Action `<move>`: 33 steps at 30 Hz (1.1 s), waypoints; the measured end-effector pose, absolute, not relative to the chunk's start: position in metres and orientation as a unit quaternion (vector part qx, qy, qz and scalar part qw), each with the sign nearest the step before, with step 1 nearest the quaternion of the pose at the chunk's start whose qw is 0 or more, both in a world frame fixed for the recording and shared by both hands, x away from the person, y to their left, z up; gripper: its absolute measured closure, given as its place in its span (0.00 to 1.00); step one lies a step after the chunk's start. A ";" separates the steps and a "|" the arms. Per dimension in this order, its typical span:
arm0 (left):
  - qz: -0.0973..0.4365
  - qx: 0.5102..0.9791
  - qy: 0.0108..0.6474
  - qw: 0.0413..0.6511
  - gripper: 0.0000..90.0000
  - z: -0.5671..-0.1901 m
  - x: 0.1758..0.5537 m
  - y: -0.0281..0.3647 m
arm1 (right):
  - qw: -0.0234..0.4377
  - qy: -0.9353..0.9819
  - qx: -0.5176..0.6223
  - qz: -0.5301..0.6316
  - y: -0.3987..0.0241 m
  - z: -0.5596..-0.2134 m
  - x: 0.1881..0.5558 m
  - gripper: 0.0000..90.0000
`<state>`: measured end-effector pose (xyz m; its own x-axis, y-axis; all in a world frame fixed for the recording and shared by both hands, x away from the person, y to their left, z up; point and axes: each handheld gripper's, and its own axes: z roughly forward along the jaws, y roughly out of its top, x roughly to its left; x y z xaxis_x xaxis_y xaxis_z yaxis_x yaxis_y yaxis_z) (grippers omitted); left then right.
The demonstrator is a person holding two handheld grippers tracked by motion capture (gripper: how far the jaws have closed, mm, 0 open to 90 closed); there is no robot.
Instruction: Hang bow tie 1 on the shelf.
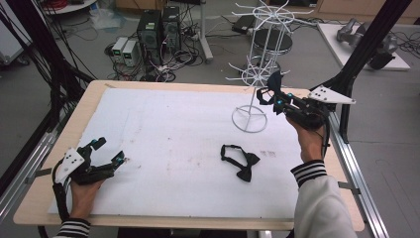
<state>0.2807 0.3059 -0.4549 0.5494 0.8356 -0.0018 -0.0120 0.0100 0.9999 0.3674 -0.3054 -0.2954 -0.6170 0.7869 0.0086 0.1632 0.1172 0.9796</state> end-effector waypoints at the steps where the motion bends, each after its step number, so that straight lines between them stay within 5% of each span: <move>1: 0.338 0.617 0.334 0.627 0.16 -0.455 0.281 0.306 | 0.275 0.697 0.338 0.569 -0.304 -0.295 0.368 0.83; 33: 0.336 0.617 0.334 0.628 0.16 -0.455 0.281 0.306 | 0.291 0.706 0.331 0.555 -0.293 -0.276 0.381 0.83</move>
